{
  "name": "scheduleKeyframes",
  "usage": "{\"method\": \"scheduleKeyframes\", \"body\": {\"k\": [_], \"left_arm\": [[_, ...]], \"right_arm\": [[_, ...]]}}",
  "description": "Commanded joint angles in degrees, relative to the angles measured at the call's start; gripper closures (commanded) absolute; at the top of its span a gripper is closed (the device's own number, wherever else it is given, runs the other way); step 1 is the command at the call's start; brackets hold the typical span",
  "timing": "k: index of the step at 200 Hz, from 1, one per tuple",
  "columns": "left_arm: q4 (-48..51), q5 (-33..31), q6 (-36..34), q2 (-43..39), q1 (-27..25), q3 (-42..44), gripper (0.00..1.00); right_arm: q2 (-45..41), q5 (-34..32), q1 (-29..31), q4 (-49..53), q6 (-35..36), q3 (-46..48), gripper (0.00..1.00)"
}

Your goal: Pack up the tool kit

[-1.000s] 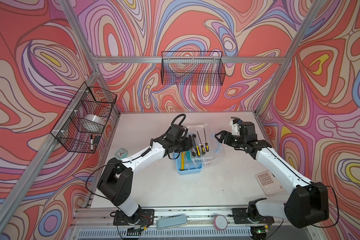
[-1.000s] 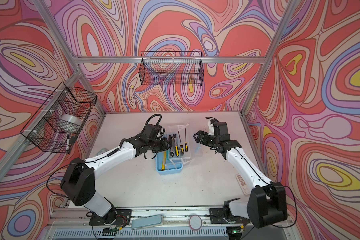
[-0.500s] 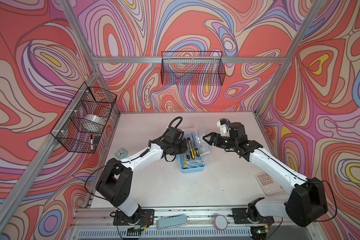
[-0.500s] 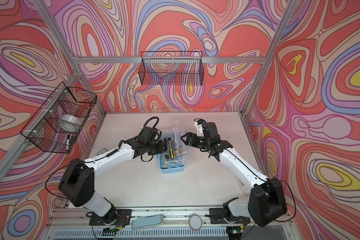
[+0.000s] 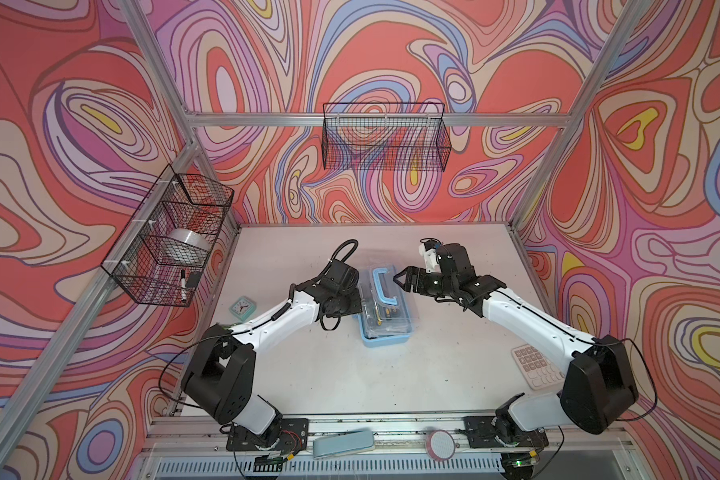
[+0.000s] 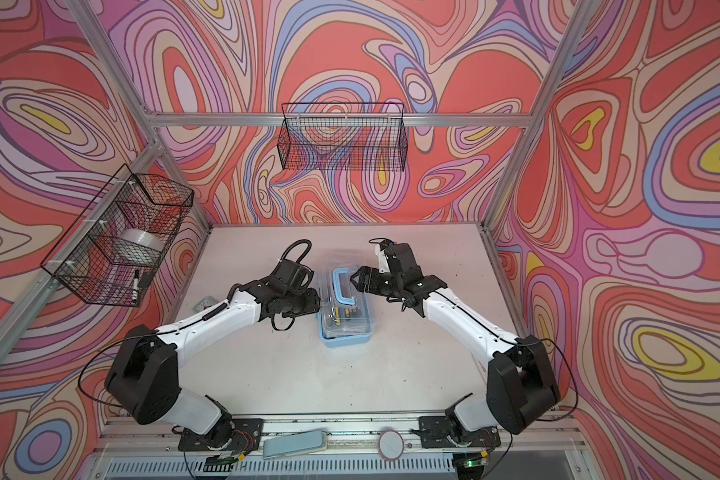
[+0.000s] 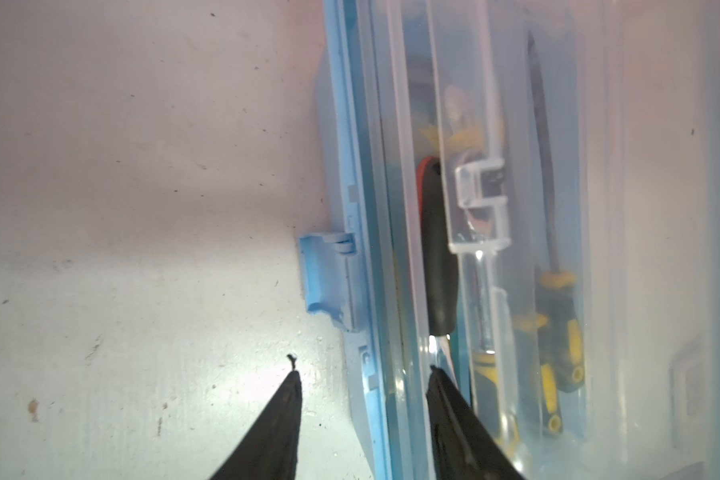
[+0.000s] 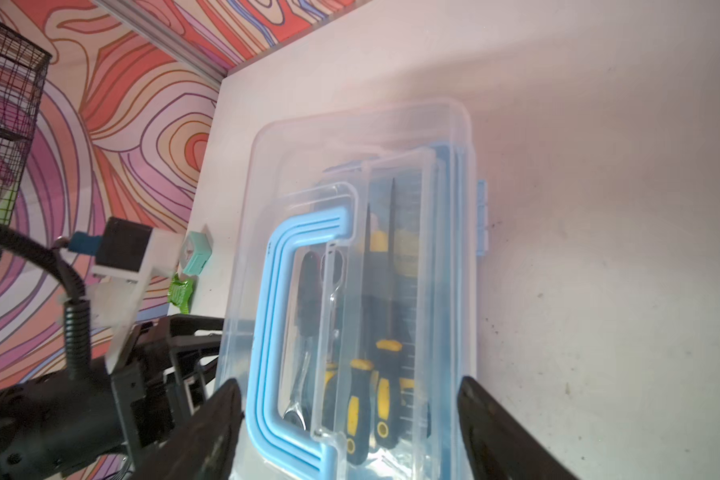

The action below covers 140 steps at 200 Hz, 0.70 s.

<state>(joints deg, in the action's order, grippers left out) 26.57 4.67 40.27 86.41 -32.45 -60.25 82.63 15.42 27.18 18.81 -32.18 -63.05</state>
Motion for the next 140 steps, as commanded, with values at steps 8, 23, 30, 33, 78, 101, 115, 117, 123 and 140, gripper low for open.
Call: {"method": "scheduleKeyframes", "body": {"k": [8,23,30,33,78,101,115,117,123,140], "left_arm": [[4.6,-0.6,-1.0,-3.4,0.7,2.7,0.49],[4.7,-0.7,-1.1,-4.4,1.1,4.0,0.50],[4.6,-0.6,-1.0,-4.7,1.4,4.4,0.50],[4.4,-0.5,-1.1,-4.8,1.5,4.6,0.51],[1.5,3.1,-3.0,-1.8,1.6,4.7,0.55],[-0.8,5.9,-3.8,1.3,1.2,3.1,0.55],[-0.8,6.3,-4.4,3.2,0.3,1.4,0.55],[-0.8,6.3,-4.5,3.5,0.1,1.2,0.55],[-0.8,6.5,-4.6,4.2,-0.4,0.4,0.55],[-1.2,7.1,-4.9,6.0,-1.8,-1.4,0.55]], "right_arm": [[0.9,-3.8,0.1,3.2,3.1,-2.3,0.15],[1.4,-4.3,0.0,3.2,3.4,-2.3,0.15],[1.6,-4.6,0.0,3.2,3.5,-2.2,0.15],[1.7,-4.6,0.1,3.2,3.6,-2.1,0.15],[3.3,-4.3,0.0,1.8,4.8,-1.3,0.12],[4.1,-3.5,-0.3,0.0,5.5,-0.8,0.10],[4.6,-3.3,-0.7,-0.1,5.9,-1.0,0.10],[4.8,-3.2,-0.7,-0.1,6.0,-1.0,0.10],[5.1,-3.0,-1.0,0.0,6.2,-1.2,0.10],[5.7,-2.6,-1.3,0.2,6.8,-1.5,0.09]]}}
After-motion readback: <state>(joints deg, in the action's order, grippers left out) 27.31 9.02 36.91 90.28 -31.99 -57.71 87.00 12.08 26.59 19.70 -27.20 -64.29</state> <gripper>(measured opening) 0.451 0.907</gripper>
